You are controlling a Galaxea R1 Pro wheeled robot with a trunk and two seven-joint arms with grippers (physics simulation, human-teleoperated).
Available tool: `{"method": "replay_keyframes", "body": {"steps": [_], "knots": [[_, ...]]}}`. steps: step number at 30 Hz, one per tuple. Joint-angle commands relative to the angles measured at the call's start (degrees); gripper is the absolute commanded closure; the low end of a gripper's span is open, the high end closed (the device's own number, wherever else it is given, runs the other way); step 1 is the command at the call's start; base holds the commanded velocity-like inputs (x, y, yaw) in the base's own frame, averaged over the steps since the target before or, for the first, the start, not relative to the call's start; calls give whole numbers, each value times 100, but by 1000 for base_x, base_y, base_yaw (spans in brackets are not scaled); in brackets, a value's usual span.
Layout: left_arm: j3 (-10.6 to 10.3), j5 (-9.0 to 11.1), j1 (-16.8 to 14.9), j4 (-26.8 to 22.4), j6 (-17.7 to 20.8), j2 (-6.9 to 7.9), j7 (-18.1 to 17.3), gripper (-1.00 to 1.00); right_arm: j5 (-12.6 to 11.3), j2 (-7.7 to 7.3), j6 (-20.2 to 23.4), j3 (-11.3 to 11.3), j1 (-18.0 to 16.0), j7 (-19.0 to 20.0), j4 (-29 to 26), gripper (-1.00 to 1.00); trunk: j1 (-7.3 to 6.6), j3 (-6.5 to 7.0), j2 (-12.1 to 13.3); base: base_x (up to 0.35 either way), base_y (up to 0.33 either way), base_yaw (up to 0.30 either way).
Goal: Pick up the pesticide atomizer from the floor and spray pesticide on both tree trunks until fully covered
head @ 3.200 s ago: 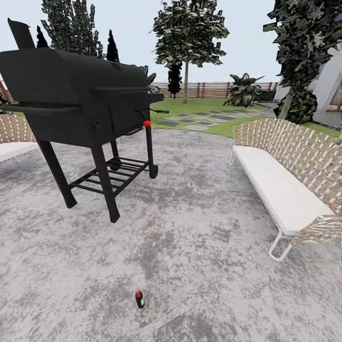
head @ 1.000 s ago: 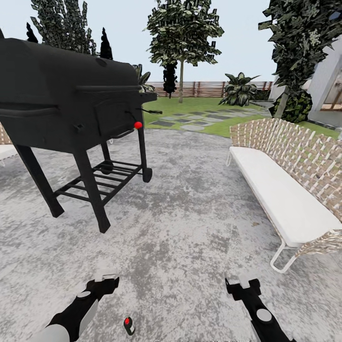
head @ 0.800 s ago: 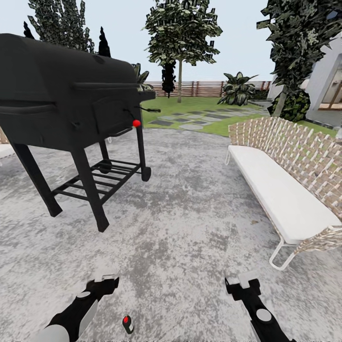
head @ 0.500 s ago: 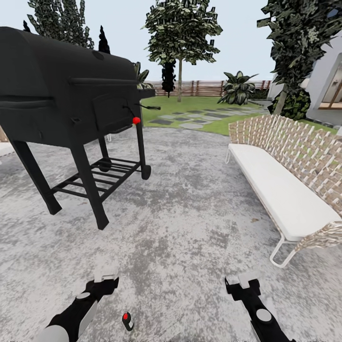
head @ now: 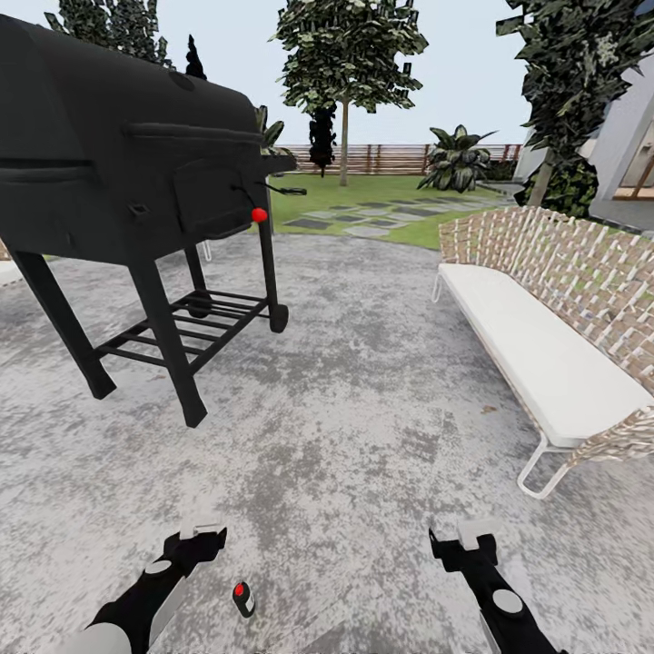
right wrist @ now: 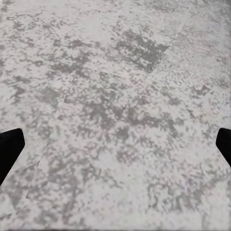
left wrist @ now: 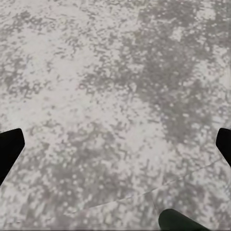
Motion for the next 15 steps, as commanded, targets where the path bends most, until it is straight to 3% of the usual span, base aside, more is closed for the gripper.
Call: {"method": "replay_keyframes", "body": {"steps": [1,11,15], "knots": [[5,28,-3,7,-17,0,-2,-100,25,3,-18,-14,-3,56,-2,-100,21,-32,-43,0,0,0],[5,-41,-3,19,-22,-6,2,-100,-23,2,-10,-18,-3,123,-21,-100,86,-303,-134,0,0,-3],[5,-109,-3,19,-27,-21,4,-100,-24,3,-10,-17,-3,124,-17,-100,93,-371,-138,0,0,-206]]}}
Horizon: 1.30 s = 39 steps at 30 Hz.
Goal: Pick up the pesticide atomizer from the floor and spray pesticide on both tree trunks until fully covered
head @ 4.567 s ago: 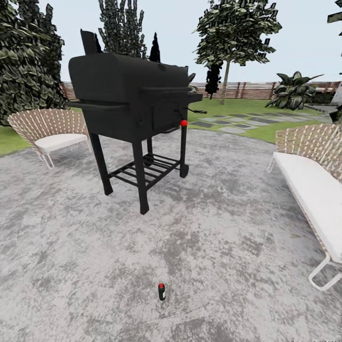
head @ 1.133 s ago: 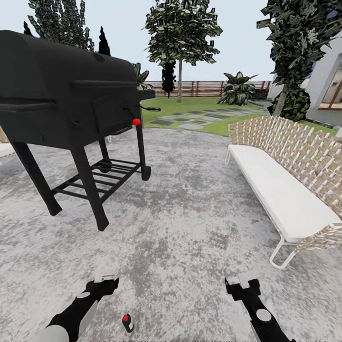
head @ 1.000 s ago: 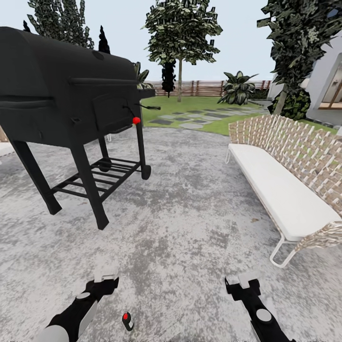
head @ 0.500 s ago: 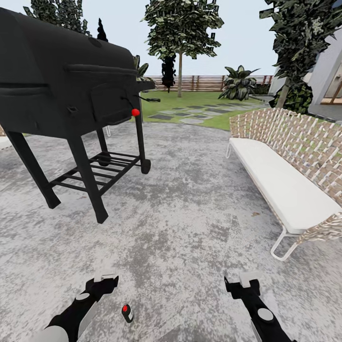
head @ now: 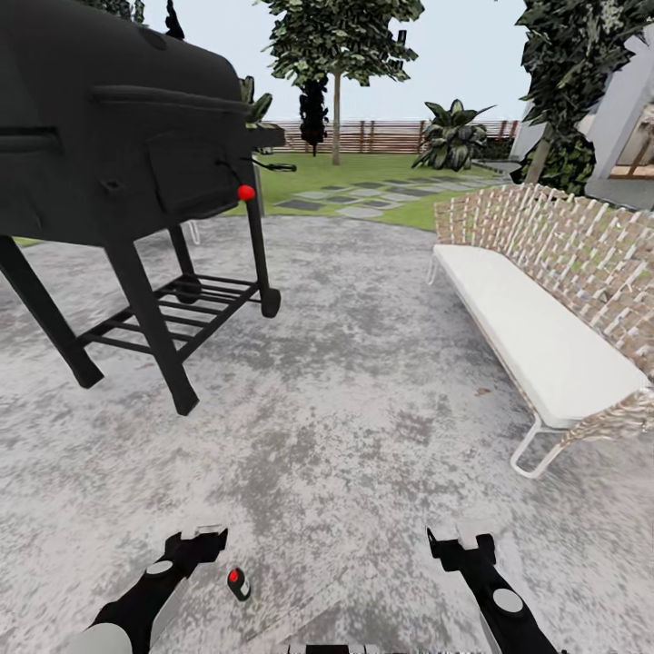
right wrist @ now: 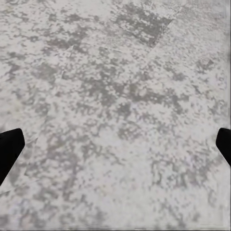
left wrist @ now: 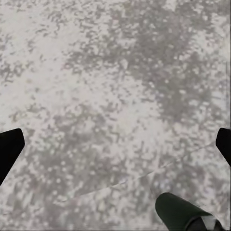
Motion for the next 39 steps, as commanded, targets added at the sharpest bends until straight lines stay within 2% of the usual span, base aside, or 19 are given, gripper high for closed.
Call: {"method": "replay_keyframes", "body": {"steps": [1,13,24,39], "knots": [[12,14,-1,2,-16,-2,-1,-100,53,4,-20,-19,-4,26,4,-100,-1,-4,-1,0,0,-290],[18,11,-1,2,-30,7,-1,-100,53,4,-22,-16,-4,26,4,-100,-1,-4,-1,0,0,-281],[19,9,-1,-6,-51,13,-1,-100,53,4,-29,-12,-4,26,4,-100,-1,-4,-1,-128,0,-16],[19,10,4,0,-51,30,13,-100,53,4,-29,-12,-4,26,3,-100,-1,-4,-1,-9,0,0]]}}
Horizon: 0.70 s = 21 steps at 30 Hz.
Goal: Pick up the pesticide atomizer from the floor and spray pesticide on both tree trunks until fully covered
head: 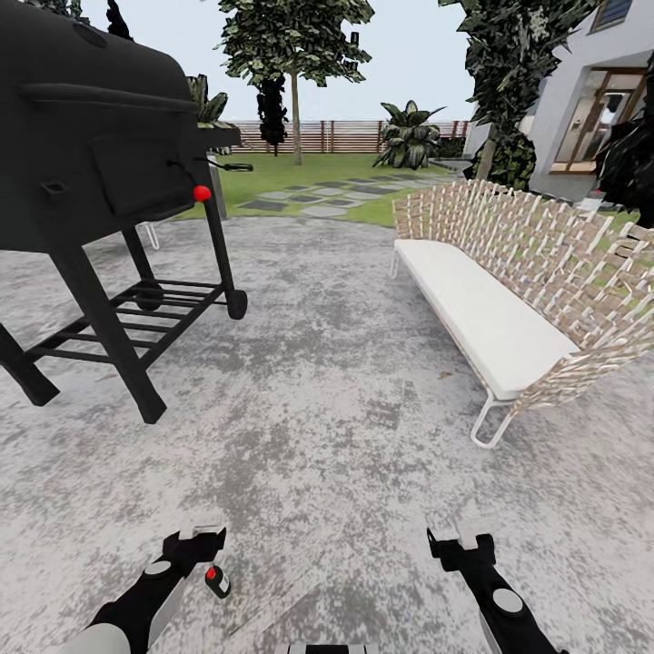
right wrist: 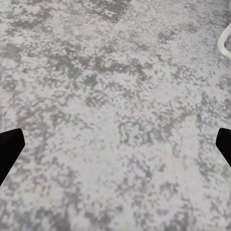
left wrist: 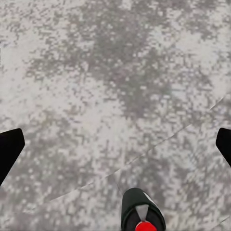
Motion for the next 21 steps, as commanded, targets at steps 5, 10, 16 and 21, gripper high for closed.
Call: {"method": "replay_keyframes", "body": {"steps": [5,10,16,21], "knots": [[9,16,-3,5,-18,-2,4,-100,53,4,-19,-21,-2,26,3,-100,-1,-4,-2,-145,36,0],[9,9,-4,0,-18,-15,-4,-100,53,4,-19,-21,-2,26,0,-100,-1,-4,-2,-29,8,0],[9,14,-4,6,-18,-18,-3,-100,53,4,-19,-21,-2,26,-4,-100,1,-26,-3,-3,1,0],[9,16,24,6,-53,-18,5,-100,53,4,-19,-21,-2,26,-5,-100,1,-42,-3,0,0,0]]}}
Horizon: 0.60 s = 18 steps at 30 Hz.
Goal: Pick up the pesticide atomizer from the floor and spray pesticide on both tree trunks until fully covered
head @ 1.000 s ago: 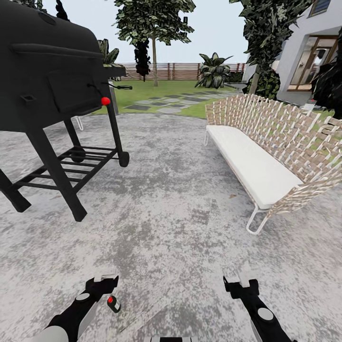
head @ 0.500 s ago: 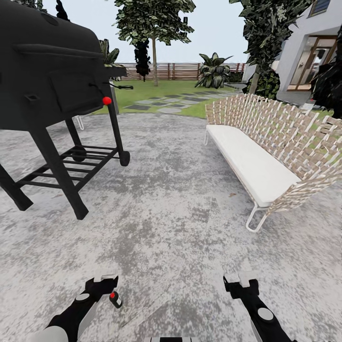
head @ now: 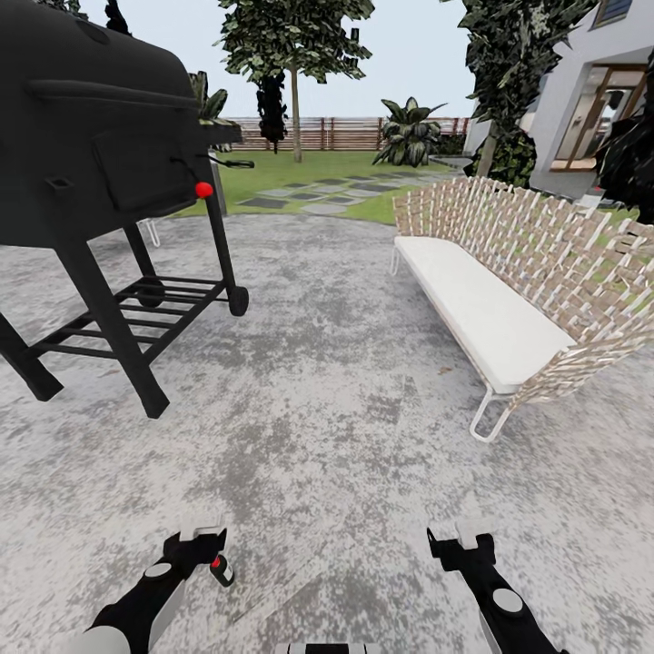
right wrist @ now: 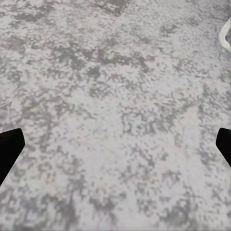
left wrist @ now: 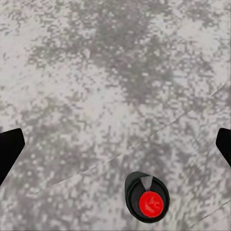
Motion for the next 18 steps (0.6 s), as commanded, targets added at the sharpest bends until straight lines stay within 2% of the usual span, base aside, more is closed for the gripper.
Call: {"method": "replay_keyframes", "body": {"steps": [1,4,6,18], "knots": [[8,15,16,5,-96,-1,2,-100,53,4,-19,-21,-2,26,2,-100,-1,-11,-2,0,0,0],[8,18,51,5,-357,-2,1,-100,53,4,-19,-21,-2,26,2,-100,-1,-35,-2,0,0,0],[10,23,81,5,-528,-6,5,-100,53,4,-19,-21,-2,26,3,-100,4,-97,-4,0,0,0],[17,24,106,6,-605,-25,9,-100,53,4,-19,-21,-2,34,10,-100,35,-473,-20,0,0,0]]}}
